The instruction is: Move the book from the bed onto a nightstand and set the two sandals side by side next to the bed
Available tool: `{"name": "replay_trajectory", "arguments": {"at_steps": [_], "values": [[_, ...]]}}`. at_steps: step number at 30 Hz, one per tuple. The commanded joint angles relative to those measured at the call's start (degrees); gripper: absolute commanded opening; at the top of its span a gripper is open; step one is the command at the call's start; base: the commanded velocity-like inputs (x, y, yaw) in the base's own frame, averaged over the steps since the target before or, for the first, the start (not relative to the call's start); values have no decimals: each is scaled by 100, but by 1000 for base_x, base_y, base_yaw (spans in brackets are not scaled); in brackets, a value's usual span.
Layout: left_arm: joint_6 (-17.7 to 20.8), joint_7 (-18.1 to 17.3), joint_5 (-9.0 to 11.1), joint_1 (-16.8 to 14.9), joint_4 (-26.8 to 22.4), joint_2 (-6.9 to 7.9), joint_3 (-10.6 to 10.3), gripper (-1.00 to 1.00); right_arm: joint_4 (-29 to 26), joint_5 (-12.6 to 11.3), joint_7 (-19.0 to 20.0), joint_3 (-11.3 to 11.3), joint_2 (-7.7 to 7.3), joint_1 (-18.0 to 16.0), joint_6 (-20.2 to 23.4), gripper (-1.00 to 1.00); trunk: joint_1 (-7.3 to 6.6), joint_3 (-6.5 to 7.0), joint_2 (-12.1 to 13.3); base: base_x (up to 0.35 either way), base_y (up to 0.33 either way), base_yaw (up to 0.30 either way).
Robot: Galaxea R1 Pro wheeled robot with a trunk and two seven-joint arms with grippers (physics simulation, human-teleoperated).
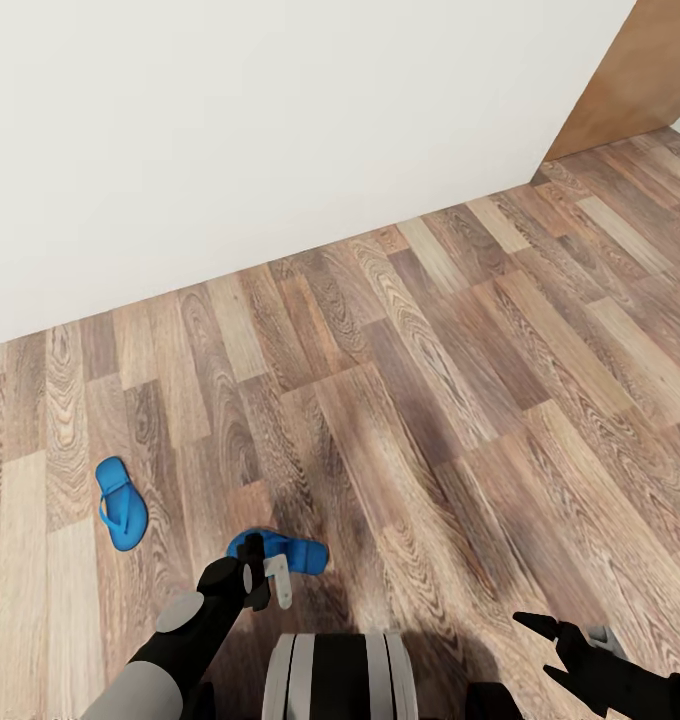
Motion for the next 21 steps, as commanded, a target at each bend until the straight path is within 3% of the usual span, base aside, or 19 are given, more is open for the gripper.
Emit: {"name": "replay_trajectory", "arguments": {"at_steps": [1, 4, 21], "values": [[26, -31, -26, -1, -10, 1, -10, 100, -2, -3, 1, -7, 0, -2, 27, 100, 1, -26, -3, 0, 0, 0], [26, -33, -26, -1, -10, 1, -10, 100, -2, -3, 1, -7, 0, -2, 27, 100, 9, -92, -7, 0, 0, 0], [26, -36, -26, -1, -10, 1, -19, 100, 3, -3, 1, -7, 0, -2, 27, 100, 9, -92, -7, 0, 0, 0]]}}
